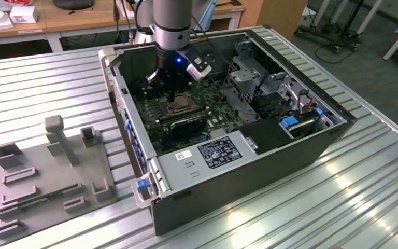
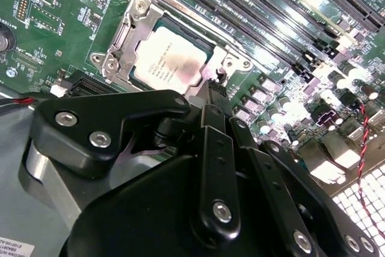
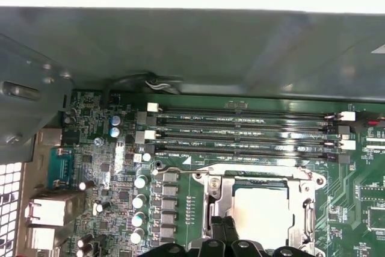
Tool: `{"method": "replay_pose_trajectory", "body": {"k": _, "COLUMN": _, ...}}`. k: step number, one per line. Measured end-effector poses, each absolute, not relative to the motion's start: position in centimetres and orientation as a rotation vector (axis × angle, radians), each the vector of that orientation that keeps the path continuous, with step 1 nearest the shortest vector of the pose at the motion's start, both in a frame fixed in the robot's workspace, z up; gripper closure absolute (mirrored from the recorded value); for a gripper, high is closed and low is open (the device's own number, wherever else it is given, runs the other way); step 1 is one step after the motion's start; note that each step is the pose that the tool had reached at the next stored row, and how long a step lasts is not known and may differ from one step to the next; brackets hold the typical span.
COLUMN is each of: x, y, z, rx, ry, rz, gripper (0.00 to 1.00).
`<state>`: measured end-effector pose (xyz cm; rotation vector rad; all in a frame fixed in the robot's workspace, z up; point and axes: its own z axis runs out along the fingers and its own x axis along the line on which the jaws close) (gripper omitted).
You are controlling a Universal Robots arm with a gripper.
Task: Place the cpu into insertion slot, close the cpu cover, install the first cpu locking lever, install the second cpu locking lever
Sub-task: 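Close the cpu cover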
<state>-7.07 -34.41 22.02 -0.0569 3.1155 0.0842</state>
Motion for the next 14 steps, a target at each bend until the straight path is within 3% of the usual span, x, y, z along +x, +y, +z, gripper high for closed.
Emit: {"method": "replay_pose_trajectory", "body": {"k": 14, "x": -4.4, "y": -34.4, "z": 22.0, "rx": -0.057, "ry": 3.115, "rz": 0.084, "gripper": 0.89}}
